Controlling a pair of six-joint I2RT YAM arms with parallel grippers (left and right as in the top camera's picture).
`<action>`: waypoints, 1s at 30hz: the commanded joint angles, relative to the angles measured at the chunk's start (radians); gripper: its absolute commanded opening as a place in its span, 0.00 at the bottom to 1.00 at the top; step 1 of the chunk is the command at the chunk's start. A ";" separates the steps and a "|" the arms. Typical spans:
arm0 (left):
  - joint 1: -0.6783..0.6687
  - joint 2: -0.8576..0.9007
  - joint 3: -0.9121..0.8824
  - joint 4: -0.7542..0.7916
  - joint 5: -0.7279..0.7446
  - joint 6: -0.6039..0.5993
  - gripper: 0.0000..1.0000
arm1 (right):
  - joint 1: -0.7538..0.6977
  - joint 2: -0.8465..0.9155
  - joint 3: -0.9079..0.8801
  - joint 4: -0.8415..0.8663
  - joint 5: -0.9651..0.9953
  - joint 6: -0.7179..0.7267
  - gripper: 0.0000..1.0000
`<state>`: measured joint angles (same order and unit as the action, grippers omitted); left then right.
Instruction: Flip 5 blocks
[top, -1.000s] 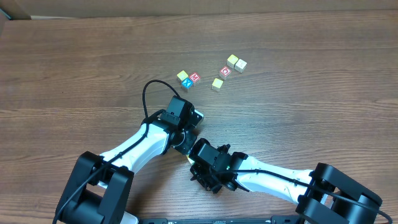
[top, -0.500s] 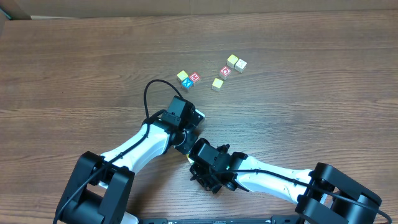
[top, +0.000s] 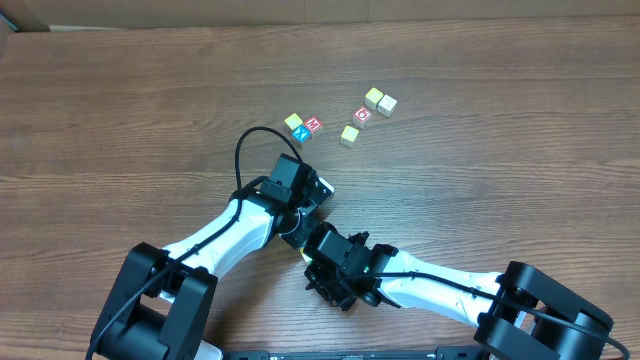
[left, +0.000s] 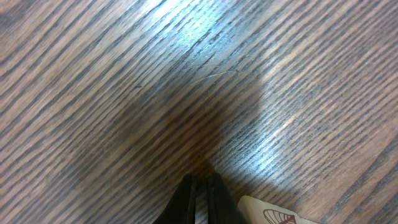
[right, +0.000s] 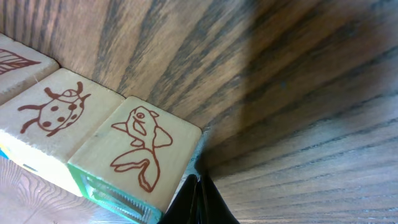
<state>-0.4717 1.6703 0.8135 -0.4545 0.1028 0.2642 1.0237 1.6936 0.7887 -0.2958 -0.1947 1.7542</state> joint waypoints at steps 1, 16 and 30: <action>-0.040 0.082 -0.074 -0.036 0.118 0.054 0.04 | -0.002 0.024 0.014 0.029 0.044 -0.007 0.04; -0.040 0.082 -0.074 -0.035 0.179 0.111 0.04 | -0.002 0.024 0.014 0.031 0.049 -0.007 0.04; -0.040 0.082 -0.074 -0.016 0.179 0.118 0.04 | -0.002 0.024 0.014 0.035 0.049 -0.007 0.04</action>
<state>-0.4717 1.6752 0.8135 -0.4370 0.1501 0.3744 1.0286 1.6947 0.7887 -0.2955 -0.2062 1.7538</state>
